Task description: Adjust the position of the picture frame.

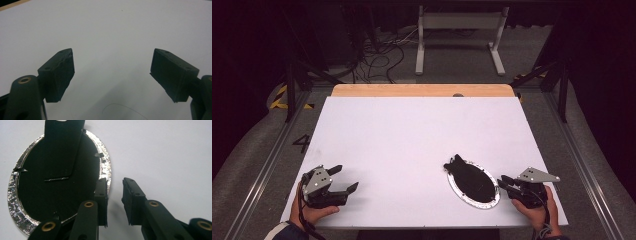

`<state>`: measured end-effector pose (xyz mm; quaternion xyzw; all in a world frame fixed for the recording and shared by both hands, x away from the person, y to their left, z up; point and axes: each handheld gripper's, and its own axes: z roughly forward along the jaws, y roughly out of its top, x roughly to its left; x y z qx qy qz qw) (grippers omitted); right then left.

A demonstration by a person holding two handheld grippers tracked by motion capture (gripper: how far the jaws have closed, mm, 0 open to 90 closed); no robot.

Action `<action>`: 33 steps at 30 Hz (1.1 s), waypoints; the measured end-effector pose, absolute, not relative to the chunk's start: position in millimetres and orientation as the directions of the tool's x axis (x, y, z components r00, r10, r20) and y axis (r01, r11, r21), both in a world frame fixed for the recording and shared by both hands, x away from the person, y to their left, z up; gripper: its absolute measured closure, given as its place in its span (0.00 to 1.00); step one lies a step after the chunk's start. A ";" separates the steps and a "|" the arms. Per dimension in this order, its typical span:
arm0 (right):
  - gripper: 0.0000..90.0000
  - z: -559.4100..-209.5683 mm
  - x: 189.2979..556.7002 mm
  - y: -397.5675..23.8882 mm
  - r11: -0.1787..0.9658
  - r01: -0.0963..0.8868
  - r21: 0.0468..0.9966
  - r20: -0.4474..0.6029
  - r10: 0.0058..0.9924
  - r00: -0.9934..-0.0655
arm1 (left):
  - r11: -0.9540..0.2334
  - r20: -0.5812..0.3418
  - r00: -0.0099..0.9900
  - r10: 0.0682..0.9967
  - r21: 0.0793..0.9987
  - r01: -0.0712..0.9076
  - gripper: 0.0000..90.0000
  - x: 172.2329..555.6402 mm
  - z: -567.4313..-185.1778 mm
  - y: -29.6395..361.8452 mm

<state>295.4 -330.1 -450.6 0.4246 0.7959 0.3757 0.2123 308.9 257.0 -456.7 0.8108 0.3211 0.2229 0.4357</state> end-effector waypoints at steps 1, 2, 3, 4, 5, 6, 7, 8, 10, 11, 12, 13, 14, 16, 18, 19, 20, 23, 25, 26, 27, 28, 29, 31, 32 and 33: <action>0.82 -451.6 295.5 -329.1 0.365 0.520 0.772 -0.016 0.830 -0.558 | -0.424 0.088 0.693 0.715 0.843 0.331 0.22 309.6 -457.5 255.4; 0.82 -451.6 295.5 -329.1 0.365 0.520 0.772 -0.016 0.830 -0.558 | -0.424 0.088 0.693 0.715 0.843 0.331 0.22 309.6 -457.5 255.4; 0.82 -451.9 295.7 -328.8 0.368 0.520 0.771 -0.018 0.828 -0.560 | -0.429 0.092 0.691 0.717 0.840 0.333 0.22 309.9 -458.2 254.9; 0.81 -452.3 296.4 -328.2 0.374 0.519 0.768 -0.019 0.824 -0.566 | -0.428 0.092 0.688 0.720 0.840 0.334 0.22 309.4 -458.6 255.2; 0.81 -452.5 297.1 -327.6 0.378 0.522 0.765 -0.016 0.821 -0.571 | -0.432 0.095 0.688 0.719 0.837 0.336 0.22 309.0 -458.2 256.1; 0.81 -452.7 297.5 -327.3 0.382 0.524 0.761 -0.014 0.818 -0.576 | -0.425 0.091 0.686 0.722 0.841 0.335 0.22 308.5 -458.3 257.1; 0.81 -453.1 297.9 -326.3 0.387 0.524 0.759 -0.016 0.815 -0.579 | -0.422 0.090 0.685 0.723 0.842 0.335 0.22 308.0 -458.2 258.1; 0.81 -453.3 298.3 -325.5 0.390 0.526 0.756 -0.015 0.813 -0.582 | -0.424 0.094 0.682 0.726 0.841 0.335 0.22 307.2 -457.7 259.3; 0.82 -453.4 299.2 -323.9 0.394 0.527 0.753 -0.019 0.813 -0.582 | -0.421 0.095 0.679 0.728 0.844 0.334 0.23 306.8 -457.2 260.2; 0.81 -453.3 299.4 -324.1 0.390 0.531 0.752 -0.013 0.814 -0.580 | -0.421 0.095 0.679 0.728 0.844 0.334 0.23 306.8 -457.2 260.2; 0.80 -453.3 299.3 -324.6 0.386 0.533 0.753 -0.009 0.816 -0.578 | -0.422 0.095 0.681 0.726 0.844 0.332 0.23 307.2 -457.1 259.6; 0.80 -453.3 299.3 -324.6 0.386 0.533 0.753 -0.009 0.816 -0.578 | -0.422 0.095 0.681 0.726 0.844 0.332 0.23 307.2 -457.1 259.6; 0.80 -453.1 298.7 -324.7 0.381 0.533 0.755 -0.004 0.817 -0.577 | -0.424 0.096 0.682 0.725 0.843 0.332 0.23 307.9 -457.4 258.4; 0.80 -451.2 296.2 -324.7 0.378 0.528 0.761 -0.003 0.815 -0.580 | -0.429 0.099 0.684 0.723 0.840 0.332 0.24 308.1 -457.5 256.4; 0.80 -450.4 295.0 -324.3 0.379 0.527 0.761 -0.004 0.815 -0.580 | -0.433 0.101 0.689 0.718 0.840 0.328 0.25 308.1 -457.4 254.6; 0.80 -450.3 294.5 -324.3 0.379 0.527 0.761 -0.004 0.814 -0.581 | -0.436 0.103 0.692 0.715 0.839 0.326 0.25 308.5 -457.5 253.9; 0.80 -450.0 293.8 -324.3 0.383 0.525 0.760 -0.006 0.813 -0.583 | -0.442 0.108 0.693 0.713 0.837 0.324 0.26 308.9 -457.4 253.6; 0.80 -449.4 291.7 -325.7 0.402 0.525 0.750 -0.016 0.805 -0.593 | -0.436 0.099 0.694 0.713 0.838 0.329 0.26 310.6 -457.8 253.0; 0.81 -448.6 289.3 -327.7 0.402 0.527 0.749 -0.009 0.801 -0.599 | -0.436 0.098 0.695 0.712 0.837 0.329 0.26 311.6 -457.9 252.9; 0.82 -448.0 287.2 -328.3 0.401 0.528 0.749 -0.008 0.802 -0.598 | -0.434 0.095 0.696 0.712 0.838 0.330 0.26 311.9 -458.1 252.4; 0.82 -447.5 284.3 -328.7 0.401 0.530 0.747 -0.007 0.802 -0.597 | -0.442 0.101 0.699 0.708 0.836 0.326 0.26 312.2 -457.8 252.4; 0.82 -447.5 280.5 -329.5 0.404 0.528 0.747 -0.007 0.799 -0.601 | -0.443 0.102 0.701 0.706 0.836 0.325 0.26 312.2 -457.7 252.1; 0.82 -448.0 277.4 -330.1 0.402 0.530 0.747 -0.004 0.800 -0.600 | -0.437 0.095 0.701 0.707 0.837 0.328 0.26 312.0 -457.9 251.5; 0.83 -449.8 271.9 -330.6 0.397 0.541 0.741 0.006 0.802 -0.597 | -0.441 0.100 0.702 0.705 0.837 0.324 0.26 312.8 -457.7 251.1; 0.84 -450.1 269.2 -330.0 0.399 0.542 0.739 0.006 0.802 -0.598 | -0.441 0.099 0.703 0.705 0.837 0.324 0.26 313.1 -457.6 250.7; 0.84 -449.8 267.0 -329.4 0.400 0.543 0.738 0.007 0.801 -0.599 | -0.440 0.097 0.701 0.706 0.836 0.328 0.26 313.1 -457.5 249.9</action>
